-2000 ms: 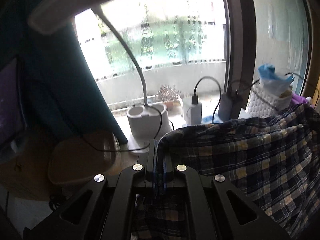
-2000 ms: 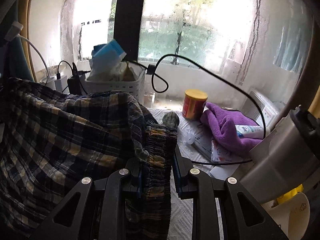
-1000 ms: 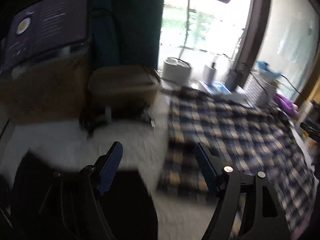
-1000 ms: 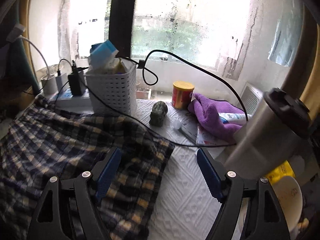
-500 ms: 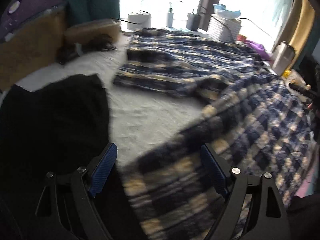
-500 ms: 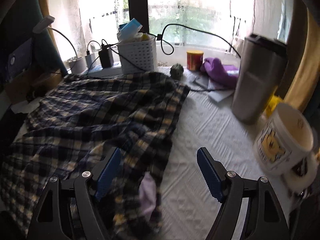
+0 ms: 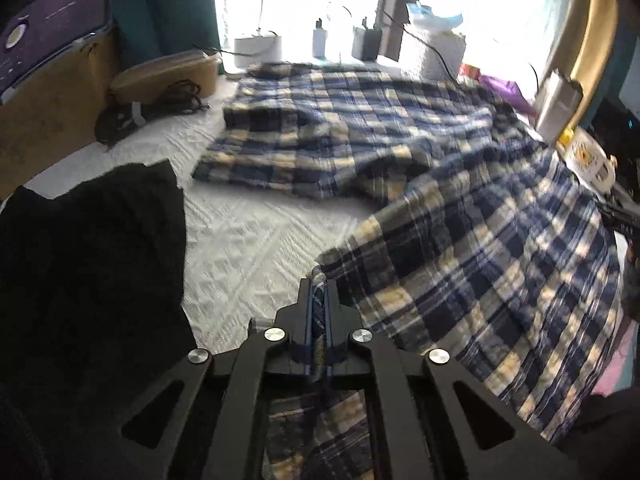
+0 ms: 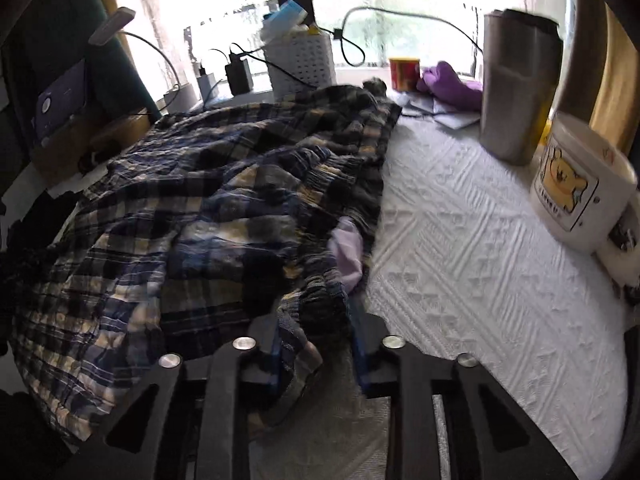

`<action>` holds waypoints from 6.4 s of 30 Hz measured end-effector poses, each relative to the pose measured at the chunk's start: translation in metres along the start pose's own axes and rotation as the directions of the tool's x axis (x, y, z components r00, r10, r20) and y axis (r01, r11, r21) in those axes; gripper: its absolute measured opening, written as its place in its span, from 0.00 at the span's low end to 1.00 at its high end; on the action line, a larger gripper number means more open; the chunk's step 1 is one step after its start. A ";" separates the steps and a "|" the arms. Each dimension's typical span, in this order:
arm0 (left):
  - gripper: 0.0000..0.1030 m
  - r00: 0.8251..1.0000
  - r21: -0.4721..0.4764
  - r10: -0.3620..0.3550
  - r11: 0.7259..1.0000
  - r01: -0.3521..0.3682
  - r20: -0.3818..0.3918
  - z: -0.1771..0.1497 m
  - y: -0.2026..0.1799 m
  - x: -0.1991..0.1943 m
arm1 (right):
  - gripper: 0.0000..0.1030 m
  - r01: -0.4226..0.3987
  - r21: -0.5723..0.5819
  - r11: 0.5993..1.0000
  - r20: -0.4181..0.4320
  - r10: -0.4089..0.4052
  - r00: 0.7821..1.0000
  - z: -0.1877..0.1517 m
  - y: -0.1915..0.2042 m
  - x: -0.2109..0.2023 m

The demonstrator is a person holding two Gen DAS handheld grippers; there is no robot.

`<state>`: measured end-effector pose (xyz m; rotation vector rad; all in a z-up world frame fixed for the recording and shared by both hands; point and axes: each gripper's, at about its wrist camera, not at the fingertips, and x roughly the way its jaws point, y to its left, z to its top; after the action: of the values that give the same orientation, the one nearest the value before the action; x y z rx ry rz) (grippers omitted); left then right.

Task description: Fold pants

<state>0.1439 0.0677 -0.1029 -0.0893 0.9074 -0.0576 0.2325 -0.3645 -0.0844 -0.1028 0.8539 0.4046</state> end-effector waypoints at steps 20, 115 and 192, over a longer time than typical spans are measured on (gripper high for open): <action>0.18 0.994 0.037 0.088 0.995 -0.091 0.058 0.066 0.024 0.033 | 0.23 0.241 0.058 0.969 0.105 -0.246 0.964 -0.009 -0.006 -0.026; 0.56 1.000 0.021 -0.007 1.000 0.007 -0.006 0.100 0.068 0.069 | 0.76 0.186 -0.116 0.976 0.086 -0.176 0.981 0.113 -0.037 0.051; 0.72 0.972 0.177 -0.012 0.984 -0.031 0.234 -0.096 -0.050 -0.101 | 0.76 0.256 0.004 0.967 0.173 -0.253 0.952 -0.075 -0.001 -0.096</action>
<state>0.0054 0.0220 -0.0779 0.0752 0.6628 -0.1174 0.1229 -0.4139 -0.0619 -0.1903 0.6561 0.1753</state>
